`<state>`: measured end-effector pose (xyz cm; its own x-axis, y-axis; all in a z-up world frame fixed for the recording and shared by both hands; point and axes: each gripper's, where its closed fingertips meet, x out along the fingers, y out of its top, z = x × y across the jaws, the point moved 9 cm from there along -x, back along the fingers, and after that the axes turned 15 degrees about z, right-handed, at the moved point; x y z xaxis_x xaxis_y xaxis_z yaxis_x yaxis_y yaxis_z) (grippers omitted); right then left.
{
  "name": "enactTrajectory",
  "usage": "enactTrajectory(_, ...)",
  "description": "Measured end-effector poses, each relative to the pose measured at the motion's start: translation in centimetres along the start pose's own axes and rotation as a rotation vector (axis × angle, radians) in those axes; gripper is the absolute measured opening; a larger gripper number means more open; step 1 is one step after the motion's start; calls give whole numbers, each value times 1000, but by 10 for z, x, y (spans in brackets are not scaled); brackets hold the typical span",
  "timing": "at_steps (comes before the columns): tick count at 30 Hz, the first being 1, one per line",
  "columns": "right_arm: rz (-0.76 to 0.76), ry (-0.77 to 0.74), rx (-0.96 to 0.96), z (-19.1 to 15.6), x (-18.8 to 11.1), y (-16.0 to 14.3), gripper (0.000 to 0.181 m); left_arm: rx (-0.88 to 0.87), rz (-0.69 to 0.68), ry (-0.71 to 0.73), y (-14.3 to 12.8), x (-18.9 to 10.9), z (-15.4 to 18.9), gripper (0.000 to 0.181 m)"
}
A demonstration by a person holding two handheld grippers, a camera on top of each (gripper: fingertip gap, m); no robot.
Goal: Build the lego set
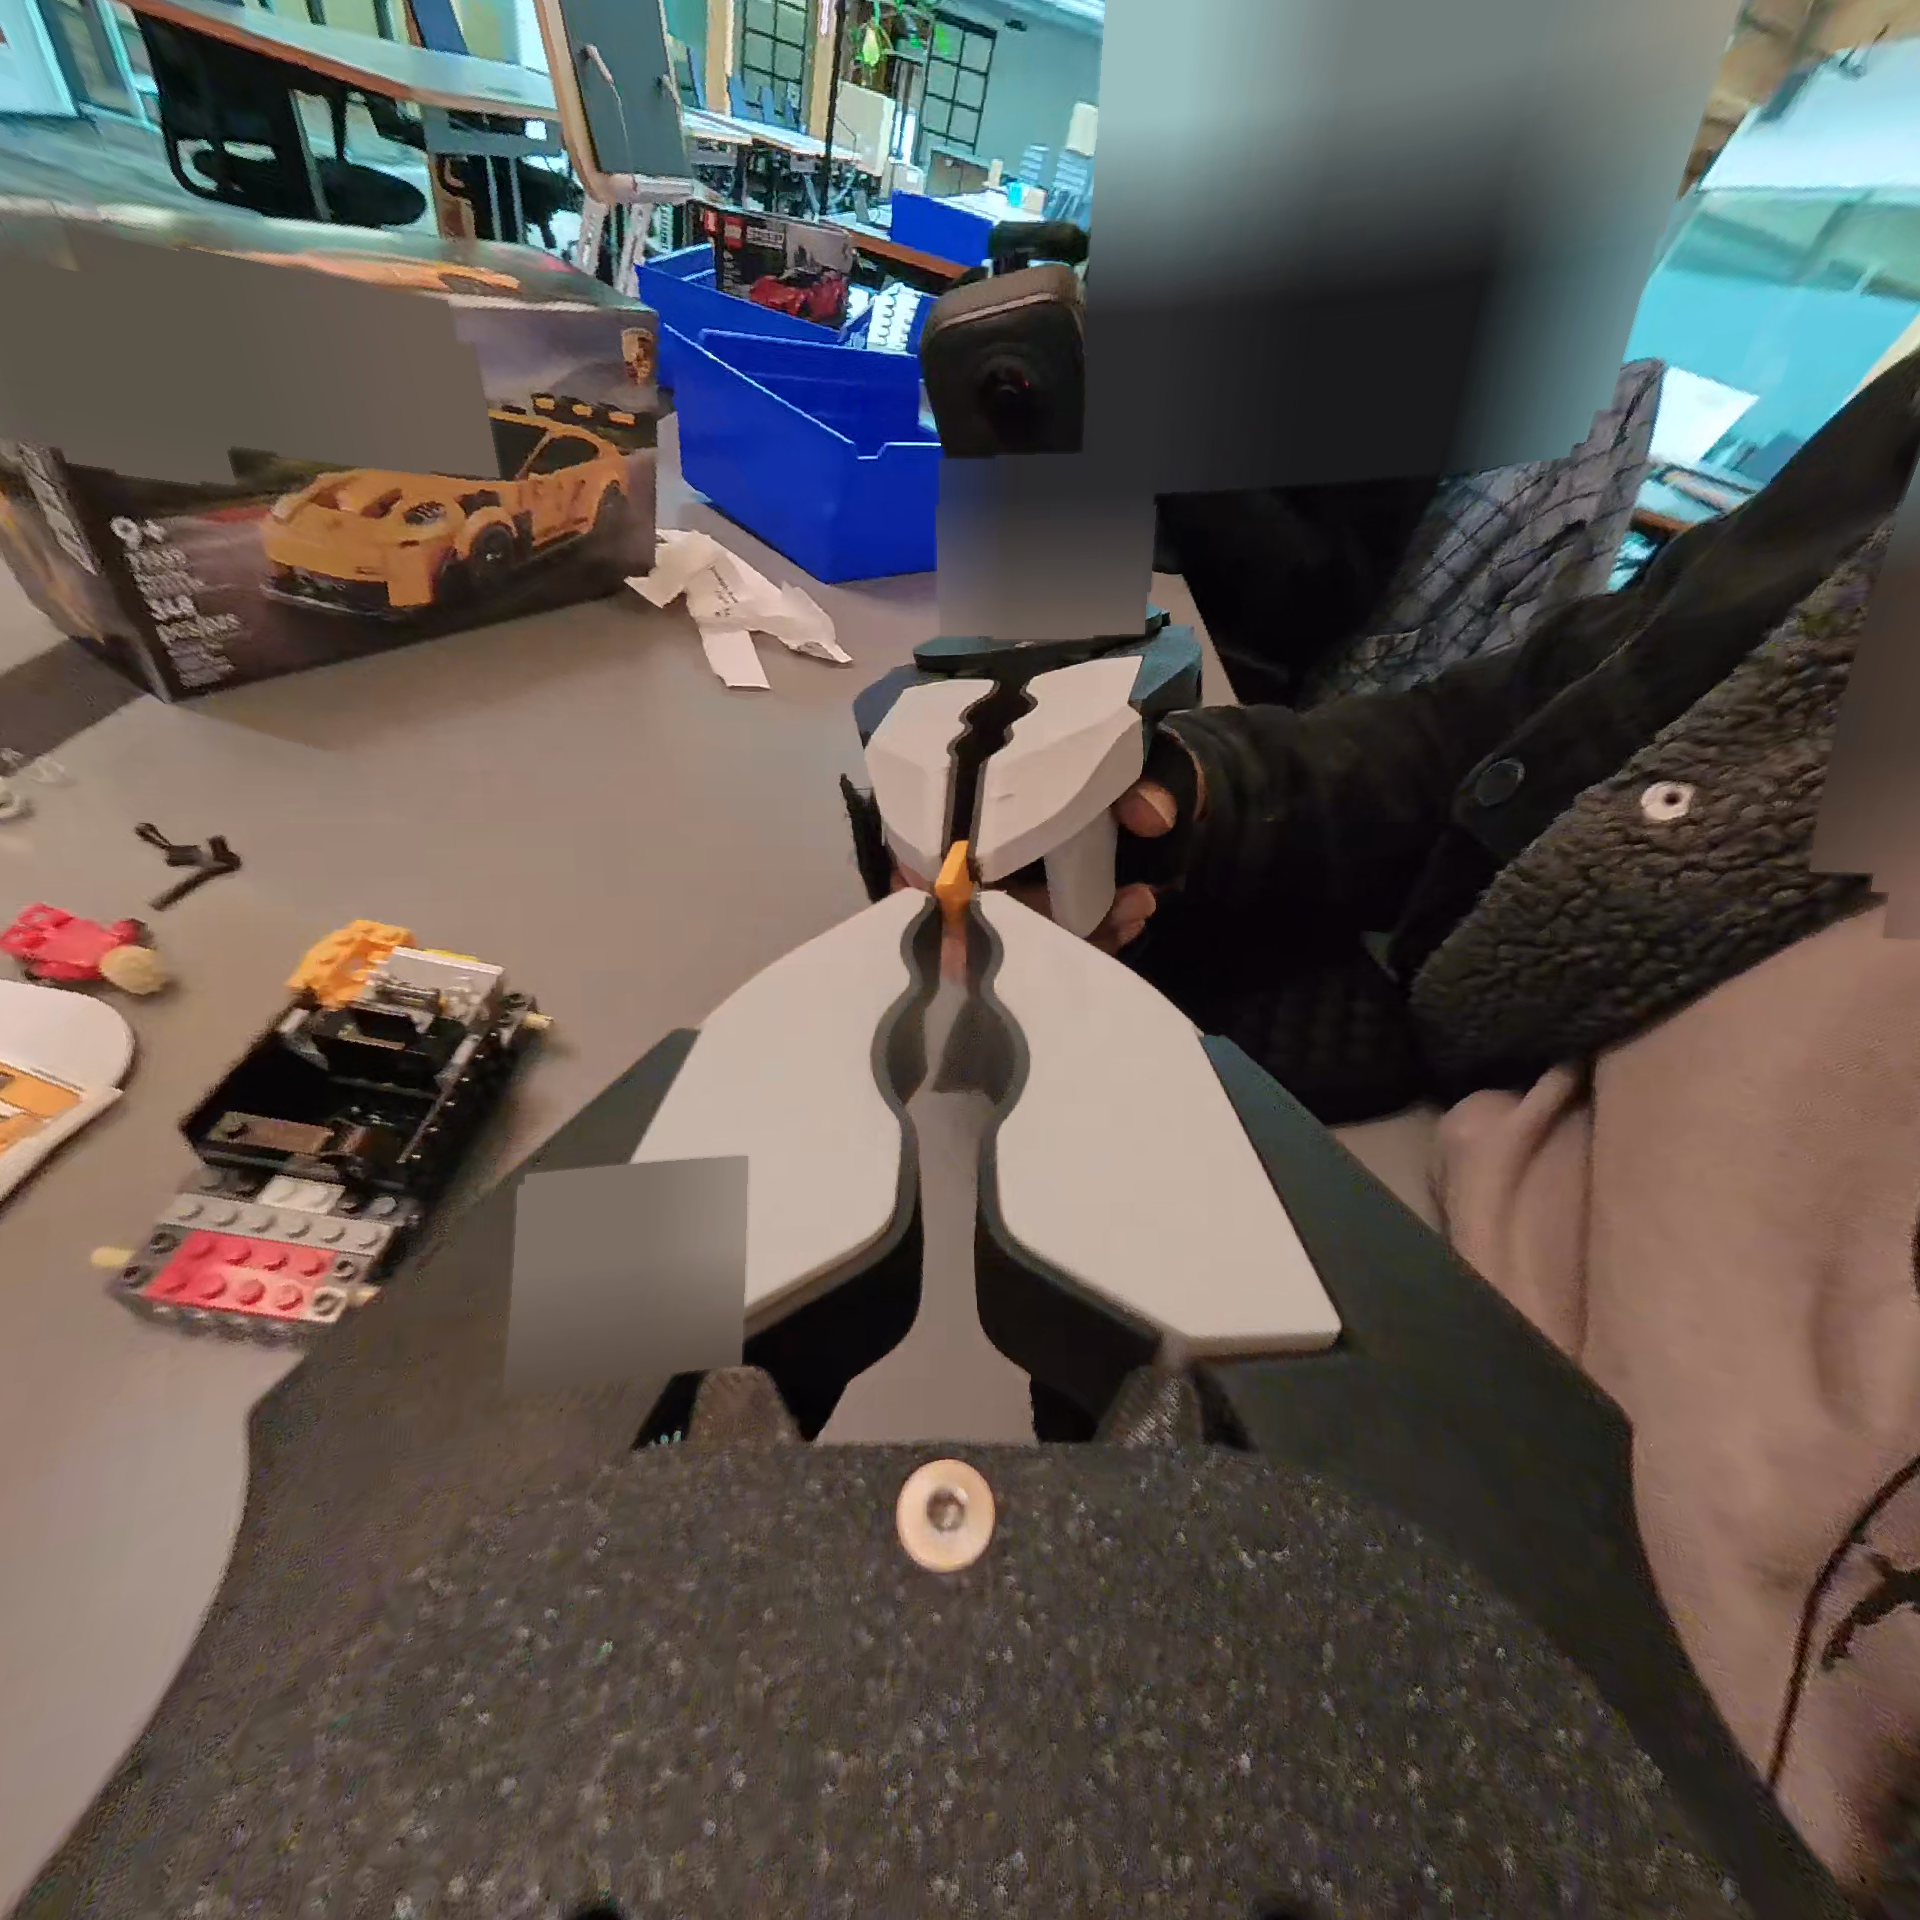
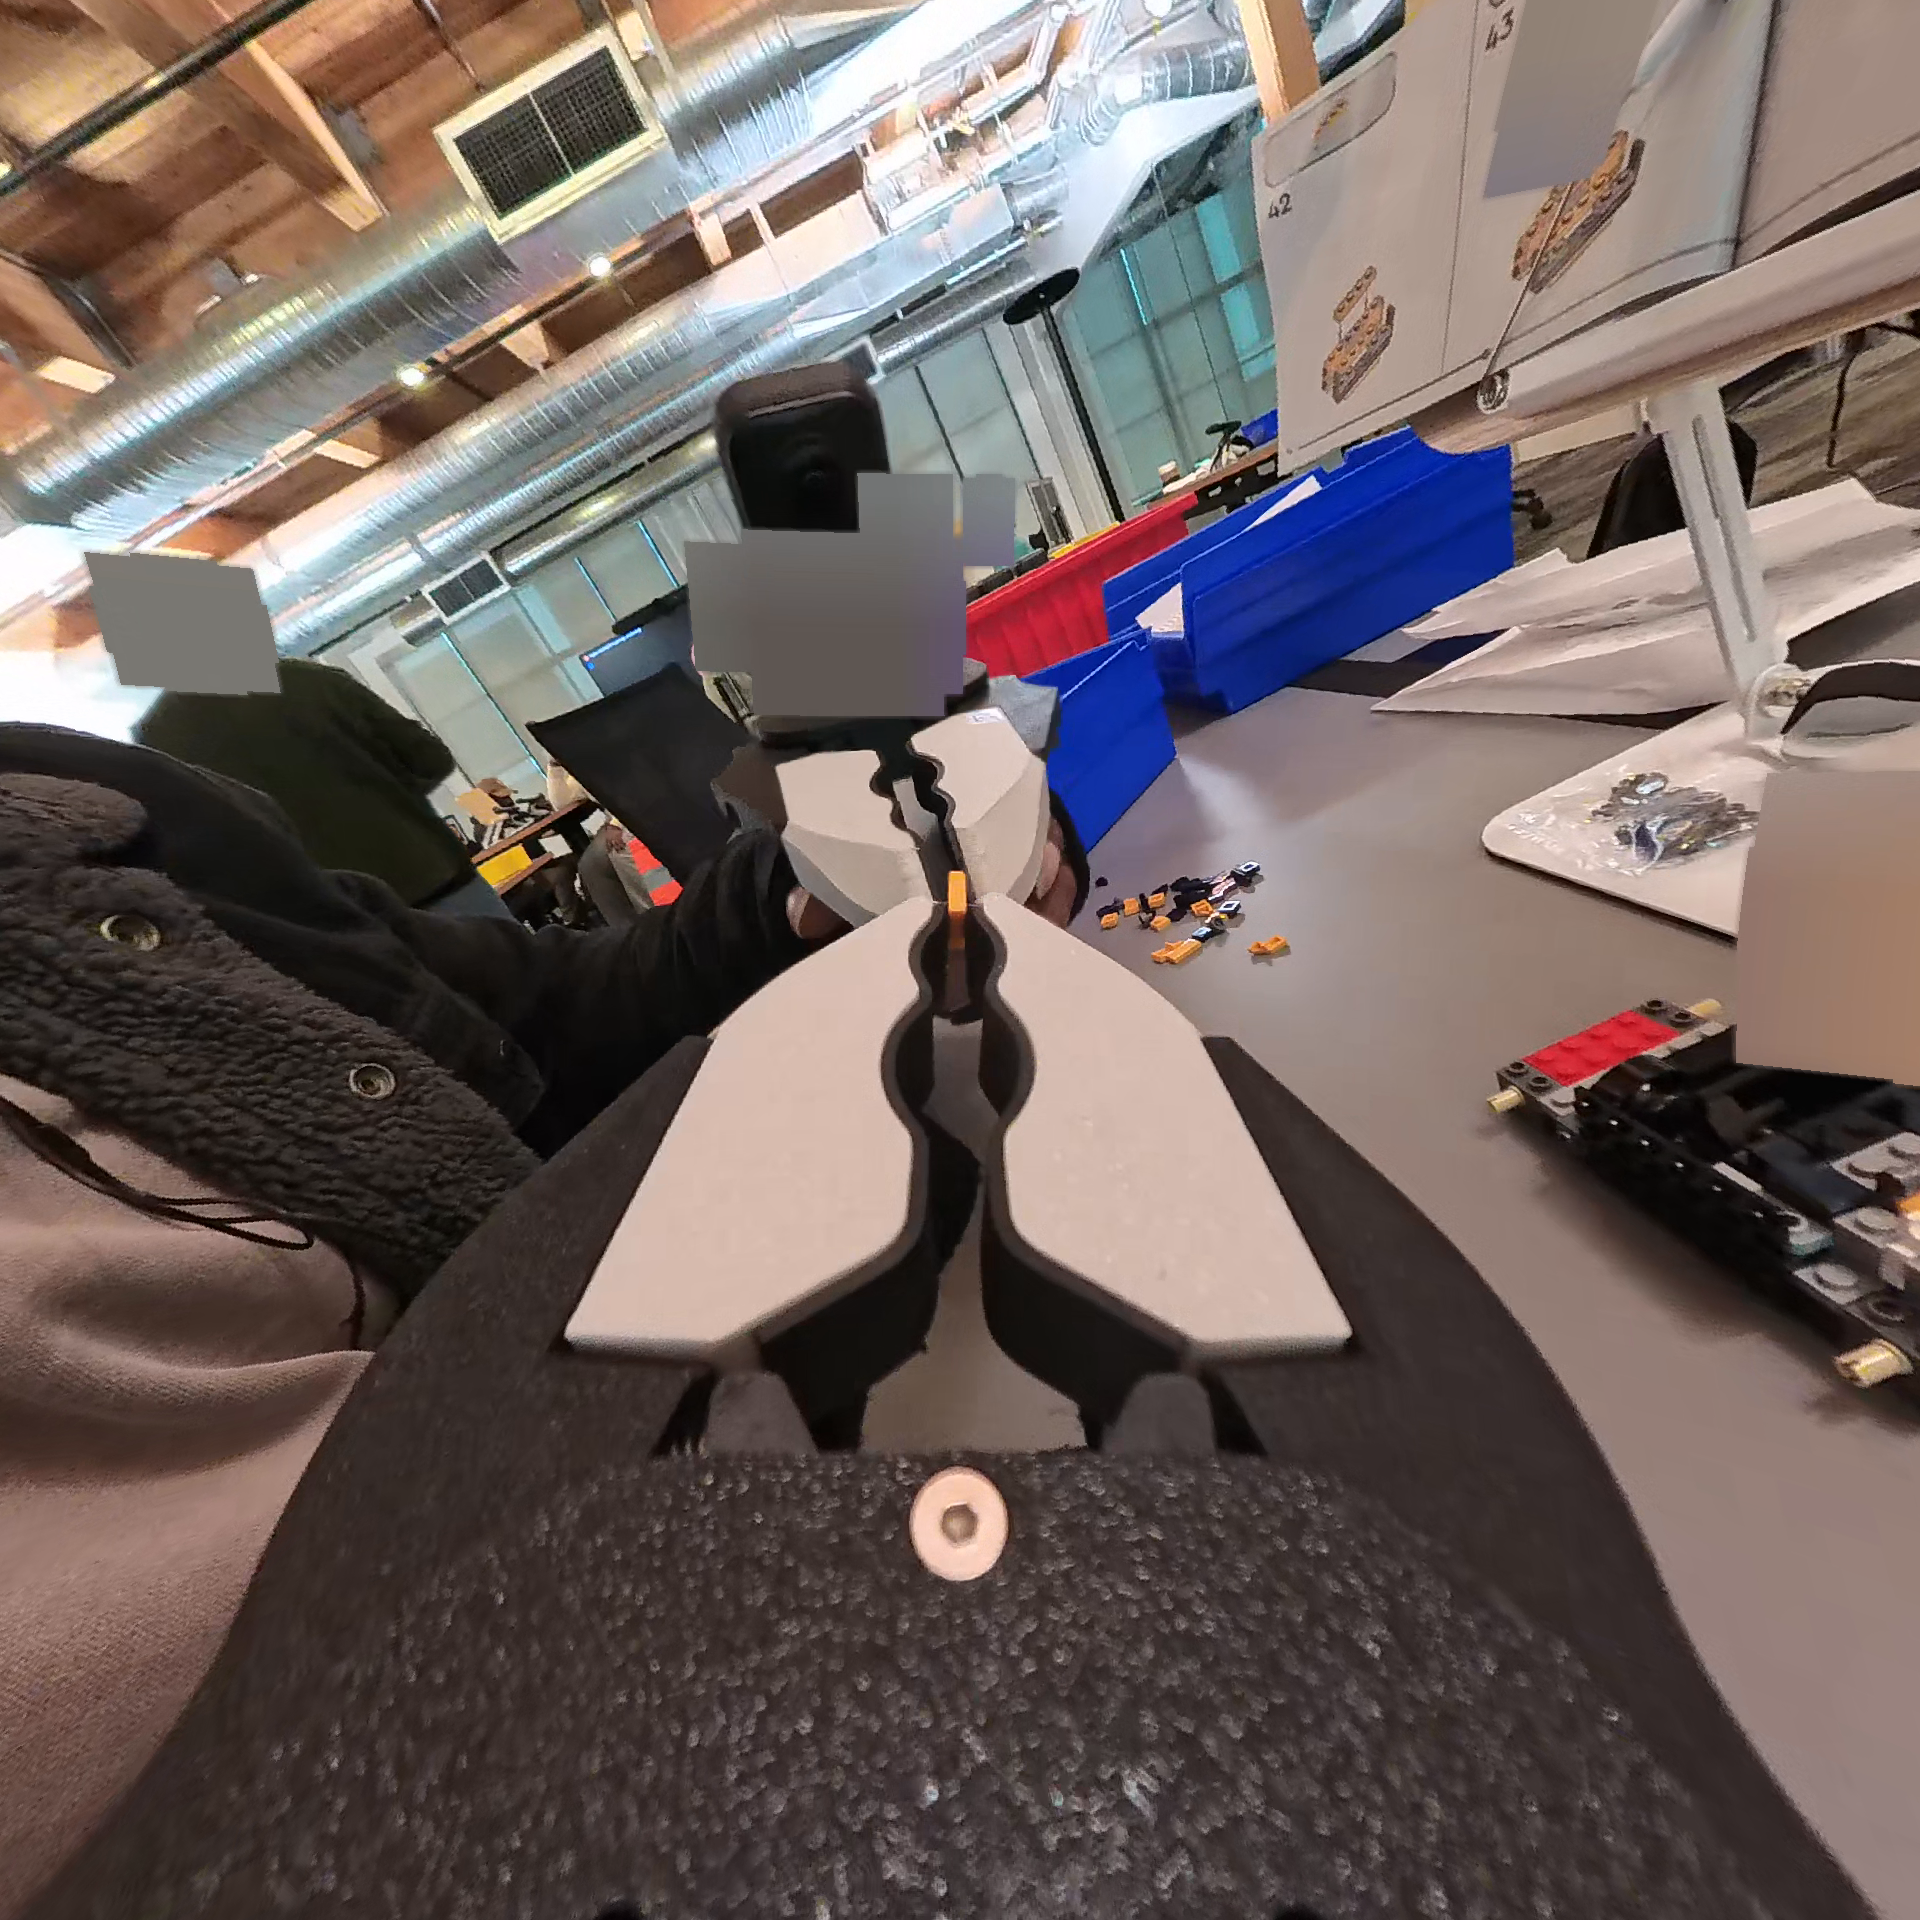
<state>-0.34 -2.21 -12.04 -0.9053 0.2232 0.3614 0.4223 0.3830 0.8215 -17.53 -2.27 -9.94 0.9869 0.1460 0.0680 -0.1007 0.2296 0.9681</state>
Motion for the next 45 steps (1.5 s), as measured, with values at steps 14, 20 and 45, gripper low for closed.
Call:
enactTrajectory(14,-271,-162,-437,8,2,-17,20,-582,-44,12,-29,-13,-37,3)
enactTrajectory(20,-387,-178,-703,-2,9,-31,19,-621,-124,30,-42,-10,-38,3)
enactTrajectory(45,-393,-235,-617,7,5,-28,8,-155,-205,195,-38,-36,-59,21)
